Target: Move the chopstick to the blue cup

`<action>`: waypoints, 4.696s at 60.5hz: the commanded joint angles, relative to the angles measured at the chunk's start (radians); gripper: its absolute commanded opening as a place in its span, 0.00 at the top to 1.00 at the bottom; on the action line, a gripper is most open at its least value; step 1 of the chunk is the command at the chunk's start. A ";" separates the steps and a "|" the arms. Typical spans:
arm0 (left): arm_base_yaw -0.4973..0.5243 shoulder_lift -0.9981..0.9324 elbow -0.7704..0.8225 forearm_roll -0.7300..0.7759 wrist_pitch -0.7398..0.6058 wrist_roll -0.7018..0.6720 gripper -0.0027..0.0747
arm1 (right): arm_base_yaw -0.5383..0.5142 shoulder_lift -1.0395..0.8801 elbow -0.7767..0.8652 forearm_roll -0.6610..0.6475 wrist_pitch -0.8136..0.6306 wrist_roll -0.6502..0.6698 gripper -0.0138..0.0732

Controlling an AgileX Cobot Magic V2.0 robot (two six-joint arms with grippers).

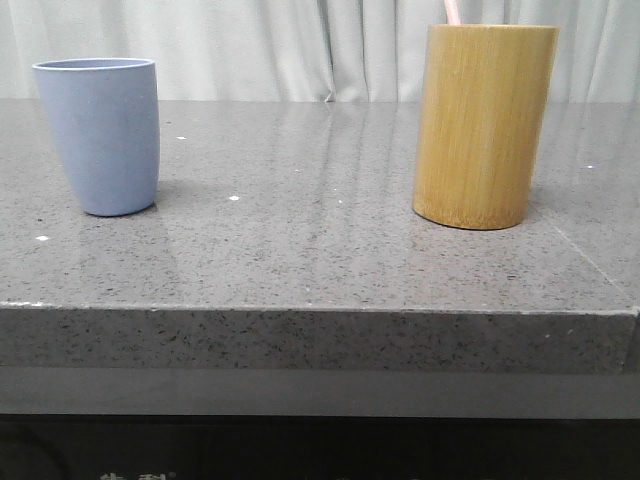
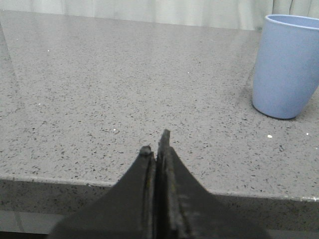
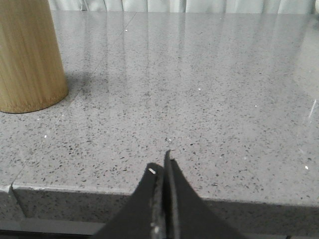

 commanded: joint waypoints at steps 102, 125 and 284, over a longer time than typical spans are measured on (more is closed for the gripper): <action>-0.006 -0.023 0.008 -0.002 -0.082 -0.009 0.99 | -0.004 -0.021 -0.005 -0.001 -0.088 -0.006 0.94; -0.006 -0.023 0.008 -0.002 -0.082 -0.009 0.99 | -0.004 -0.021 -0.005 0.011 -0.111 -0.006 0.94; -0.108 0.700 -0.830 0.040 0.250 0.125 0.21 | -0.004 0.399 -0.673 0.058 0.136 -0.005 0.11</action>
